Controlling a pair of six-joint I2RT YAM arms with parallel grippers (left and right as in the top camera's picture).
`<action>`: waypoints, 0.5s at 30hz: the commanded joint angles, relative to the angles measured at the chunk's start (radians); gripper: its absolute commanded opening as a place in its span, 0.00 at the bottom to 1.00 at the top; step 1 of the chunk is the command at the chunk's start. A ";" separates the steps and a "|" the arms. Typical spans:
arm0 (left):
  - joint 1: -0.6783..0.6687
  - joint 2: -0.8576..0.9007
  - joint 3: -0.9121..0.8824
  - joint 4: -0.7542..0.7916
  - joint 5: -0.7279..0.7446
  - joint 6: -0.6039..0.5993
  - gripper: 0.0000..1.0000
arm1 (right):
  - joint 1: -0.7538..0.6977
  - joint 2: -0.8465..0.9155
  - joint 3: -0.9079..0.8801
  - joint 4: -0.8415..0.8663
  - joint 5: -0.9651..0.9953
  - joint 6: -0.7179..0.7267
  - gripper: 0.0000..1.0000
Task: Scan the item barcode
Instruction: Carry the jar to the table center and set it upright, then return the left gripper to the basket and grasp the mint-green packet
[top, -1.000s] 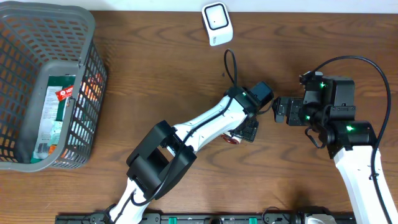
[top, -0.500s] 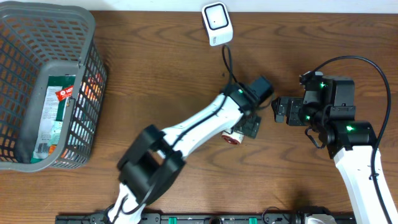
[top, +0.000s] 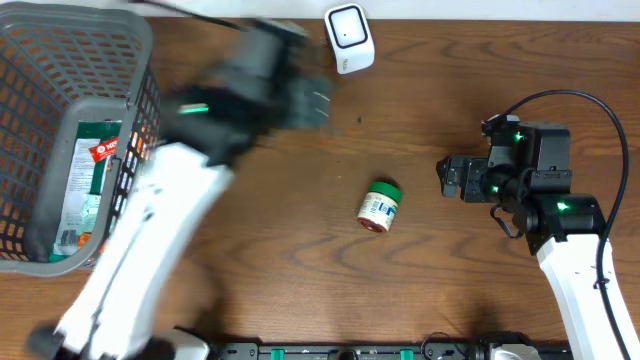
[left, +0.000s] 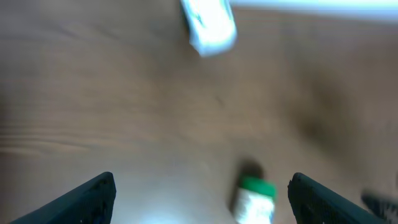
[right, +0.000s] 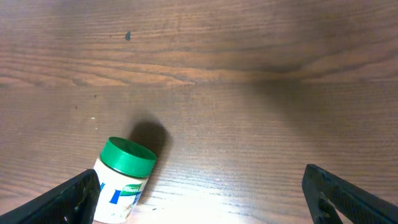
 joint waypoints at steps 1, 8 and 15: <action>0.193 -0.107 0.019 -0.007 -0.019 0.024 0.89 | 0.002 0.003 0.018 -0.001 -0.005 -0.006 0.99; 0.594 -0.161 0.018 -0.056 -0.019 0.023 0.89 | 0.002 0.003 0.018 -0.001 -0.005 -0.006 0.99; 0.855 -0.081 -0.029 -0.142 -0.019 0.011 0.89 | 0.002 0.003 0.018 -0.001 -0.005 -0.006 0.99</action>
